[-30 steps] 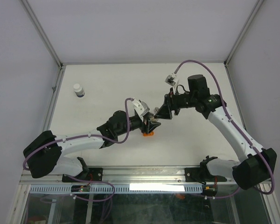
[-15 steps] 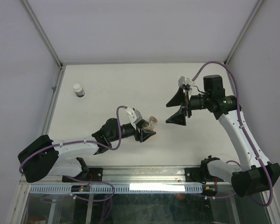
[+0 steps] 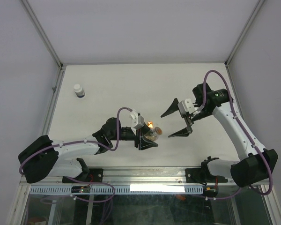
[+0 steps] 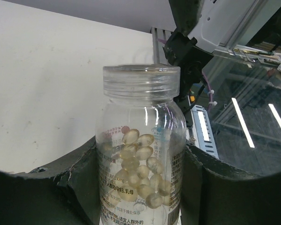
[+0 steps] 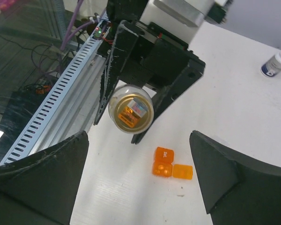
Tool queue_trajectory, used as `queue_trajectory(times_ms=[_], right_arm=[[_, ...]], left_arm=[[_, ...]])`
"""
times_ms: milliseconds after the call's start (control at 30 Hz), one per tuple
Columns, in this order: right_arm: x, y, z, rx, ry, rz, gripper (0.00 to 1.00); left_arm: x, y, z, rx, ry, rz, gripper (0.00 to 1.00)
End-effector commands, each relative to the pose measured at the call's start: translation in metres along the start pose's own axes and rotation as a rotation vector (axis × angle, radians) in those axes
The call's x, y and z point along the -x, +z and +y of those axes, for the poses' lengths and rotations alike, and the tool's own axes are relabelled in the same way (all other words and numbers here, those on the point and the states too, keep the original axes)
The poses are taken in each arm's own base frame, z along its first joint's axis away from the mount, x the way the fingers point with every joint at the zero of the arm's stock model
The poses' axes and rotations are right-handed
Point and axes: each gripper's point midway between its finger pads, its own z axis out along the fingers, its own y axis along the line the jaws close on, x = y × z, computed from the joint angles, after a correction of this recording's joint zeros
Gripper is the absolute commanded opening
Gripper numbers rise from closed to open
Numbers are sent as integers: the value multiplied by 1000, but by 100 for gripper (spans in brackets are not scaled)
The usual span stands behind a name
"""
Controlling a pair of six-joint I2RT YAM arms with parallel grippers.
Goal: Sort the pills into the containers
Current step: Screw the lid of the pill bottle onto the pill bottle.
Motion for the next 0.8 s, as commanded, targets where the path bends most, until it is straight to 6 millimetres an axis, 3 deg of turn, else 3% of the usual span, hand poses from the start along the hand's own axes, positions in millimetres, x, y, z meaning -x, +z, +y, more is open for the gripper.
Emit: queue_trajectory(times_ms=[0,367,767], right_arm=[[17,10,8,48,-95,-37,90],[4,23,10,104,-66,26,69],[-3,27,12,107,-38,59,57]], left_arm=[[30,10,-10,-83,37,-50,0],[31,18,-8,-105,29,-40,0],[34,19,-9,-113,31,-44,0]])
